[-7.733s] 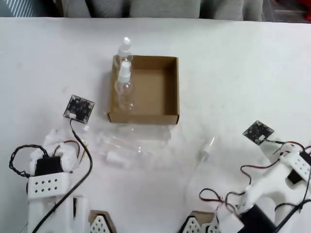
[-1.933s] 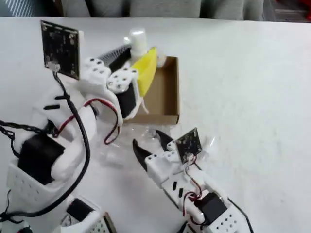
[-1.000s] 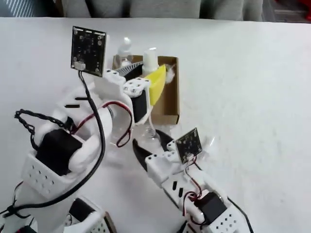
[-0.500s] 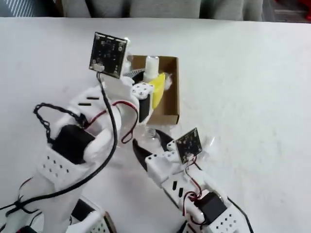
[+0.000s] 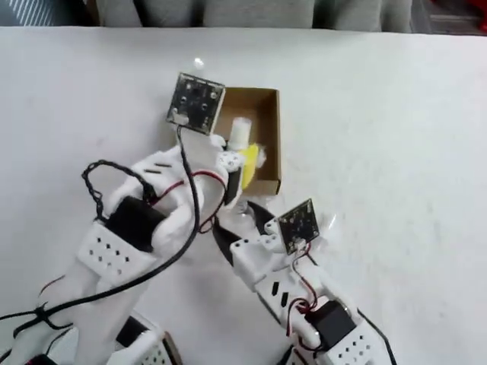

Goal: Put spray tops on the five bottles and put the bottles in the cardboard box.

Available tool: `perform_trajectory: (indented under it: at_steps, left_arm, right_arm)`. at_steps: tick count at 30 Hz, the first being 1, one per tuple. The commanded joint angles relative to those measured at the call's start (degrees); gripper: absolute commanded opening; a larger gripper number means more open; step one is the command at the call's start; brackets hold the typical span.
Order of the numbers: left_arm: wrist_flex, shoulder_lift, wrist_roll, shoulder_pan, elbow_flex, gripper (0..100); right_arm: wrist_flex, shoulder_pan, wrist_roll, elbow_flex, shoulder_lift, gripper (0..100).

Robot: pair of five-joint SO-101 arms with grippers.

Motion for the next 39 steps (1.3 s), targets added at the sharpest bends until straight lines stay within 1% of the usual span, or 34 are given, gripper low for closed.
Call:
perform_trajectory:
  at_steps: [1, 6, 9, 11, 14, 17, 22, 27, 34, 39]
  left_arm:
    - [-1.6, -0.3, -0.8, -0.3, 0.6, 2]
    - [-1.5, -1.9, -0.8, 2.9, 0.8, 2]
    - [-1.8, -5.8, -0.9, 6.2, 3.4, 2]
    - [-4.0, -9.2, -0.9, 7.7, 7.0, 2]
    - [-8.9, -13.8, -0.5, 7.4, 12.7, 2]
    - [-10.8, -18.0, -0.4, 7.1, 16.5, 2]
    - [-10.5, -22.5, -0.7, 6.9, 20.7, 2]
    - [-10.9, -23.9, -0.8, 6.9, 23.6, 2]
    - [-10.6, -24.1, -0.8, 6.9, 25.6, 2]
    - [-10.9, -24.1, -0.8, 7.2, 27.6, 2]
  right_arm:
    - [-0.3, 1.0, 0.7, -0.7, -0.5, 1.7]
    - [-0.3, 1.0, 0.7, -0.7, -0.5, 1.7]
    - [-0.3, 1.0, 0.7, -0.7, -0.5, 1.7]
    - [-0.2, 1.0, 0.7, -0.7, -0.5, 1.7]
    - [-0.1, 1.0, 0.7, -0.7, -0.4, 1.7]
    - [0.0, 1.0, 0.7, -0.6, -0.4, 1.7]
    - [0.1, 1.1, 1.1, -0.6, -0.4, 1.7]
    - [-0.3, 1.1, 7.4, 0.6, -0.4, 1.7]
    - [-1.6, 3.7, 7.5, 0.4, -0.5, 1.7]
    - [-2.2, 4.1, 7.5, 0.7, -0.5, 1.7]
